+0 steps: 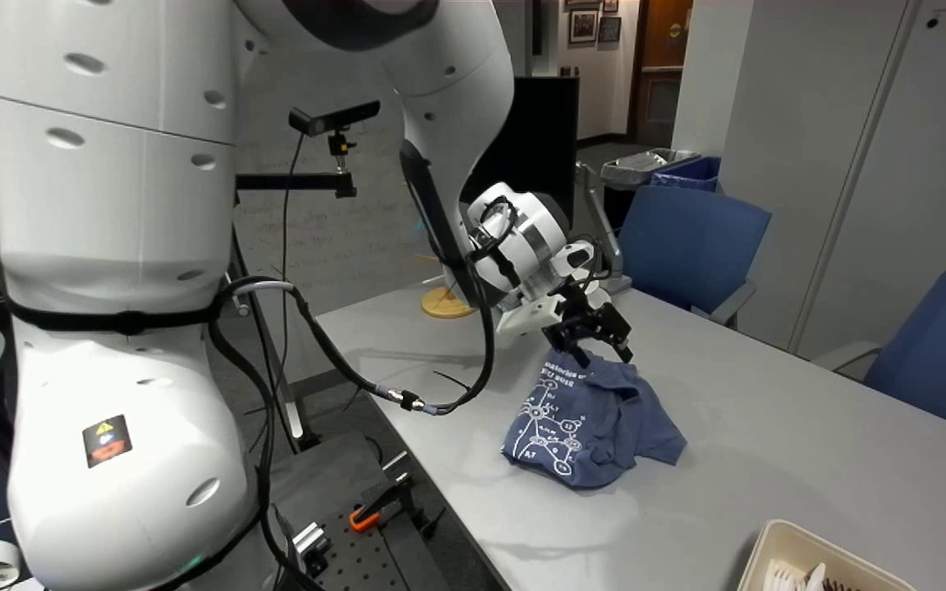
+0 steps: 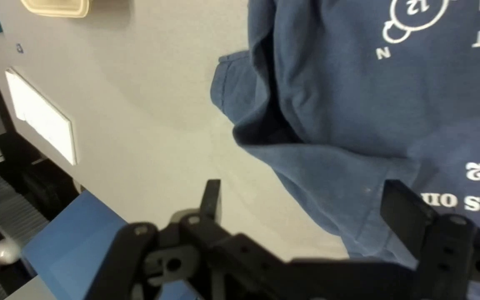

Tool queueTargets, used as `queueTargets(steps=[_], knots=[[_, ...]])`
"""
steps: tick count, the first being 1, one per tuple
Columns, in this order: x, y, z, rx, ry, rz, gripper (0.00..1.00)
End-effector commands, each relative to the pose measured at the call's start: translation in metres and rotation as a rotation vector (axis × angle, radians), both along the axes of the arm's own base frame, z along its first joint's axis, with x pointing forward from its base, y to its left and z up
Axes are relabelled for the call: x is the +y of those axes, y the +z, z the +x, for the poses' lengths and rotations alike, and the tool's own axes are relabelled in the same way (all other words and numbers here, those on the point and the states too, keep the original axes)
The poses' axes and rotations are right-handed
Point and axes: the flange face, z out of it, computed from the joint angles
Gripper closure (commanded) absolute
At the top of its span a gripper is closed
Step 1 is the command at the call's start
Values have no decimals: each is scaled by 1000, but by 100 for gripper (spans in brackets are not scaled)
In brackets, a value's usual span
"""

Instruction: Fold the blue t-shirt once

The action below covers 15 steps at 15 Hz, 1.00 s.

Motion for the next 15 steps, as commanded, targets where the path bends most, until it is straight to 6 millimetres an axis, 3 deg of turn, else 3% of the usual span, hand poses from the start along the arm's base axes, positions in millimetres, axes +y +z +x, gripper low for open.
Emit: queueTargets(steps=[1, 4, 9, 12, 13, 15], knots=[[-17, 57, -45, 62, 45, 165, 4], [-27, 72, -76, 108, 68, 295, 4], [-19, 69, -118, 159, 90, 463, 6], [-11, 97, -139, 181, 69, 514, 1], [-10, 70, -119, 190, 62, 497, 4], [-6, 86, -128, 184, 64, 511, 1]])
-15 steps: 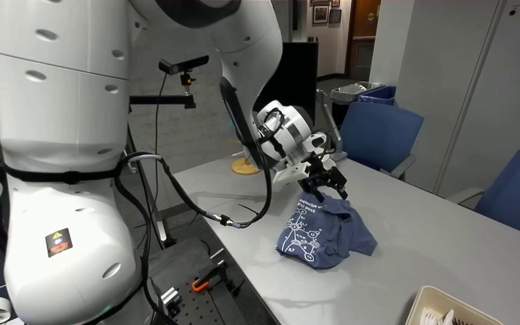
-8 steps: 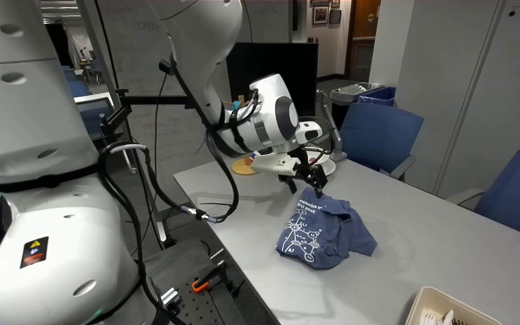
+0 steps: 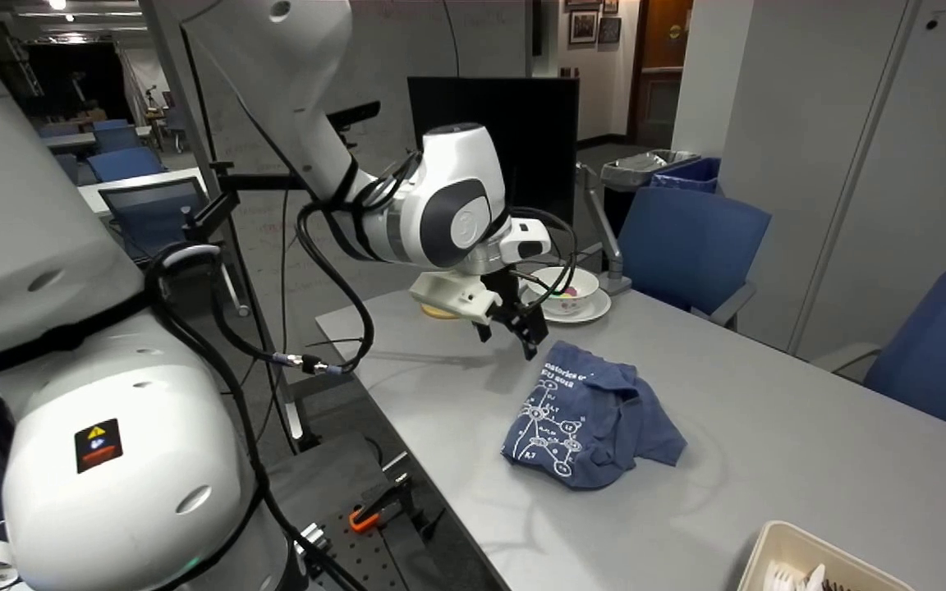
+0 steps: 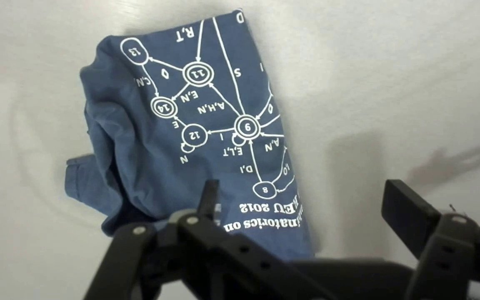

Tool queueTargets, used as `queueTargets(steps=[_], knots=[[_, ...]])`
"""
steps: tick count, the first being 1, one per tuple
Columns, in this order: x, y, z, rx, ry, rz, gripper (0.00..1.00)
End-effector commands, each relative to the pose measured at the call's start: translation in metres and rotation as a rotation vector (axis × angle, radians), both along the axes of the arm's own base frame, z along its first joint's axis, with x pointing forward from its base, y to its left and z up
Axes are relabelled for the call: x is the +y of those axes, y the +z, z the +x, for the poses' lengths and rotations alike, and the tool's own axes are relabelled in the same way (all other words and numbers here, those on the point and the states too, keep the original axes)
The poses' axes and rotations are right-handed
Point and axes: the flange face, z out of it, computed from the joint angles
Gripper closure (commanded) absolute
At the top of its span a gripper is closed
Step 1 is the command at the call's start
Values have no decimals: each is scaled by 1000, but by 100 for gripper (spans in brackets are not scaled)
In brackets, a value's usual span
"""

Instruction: Fold the blue t-shirt once

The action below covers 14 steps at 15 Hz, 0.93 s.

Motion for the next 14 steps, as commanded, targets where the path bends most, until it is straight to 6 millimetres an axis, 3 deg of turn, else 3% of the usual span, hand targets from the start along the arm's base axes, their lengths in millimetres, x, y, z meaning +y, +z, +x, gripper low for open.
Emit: queueTargets(steps=[1, 14], knots=[[0, 5, -3, -4, 0, -1, 1], [-4, 6, -7, -3, -7, -4, 1]])
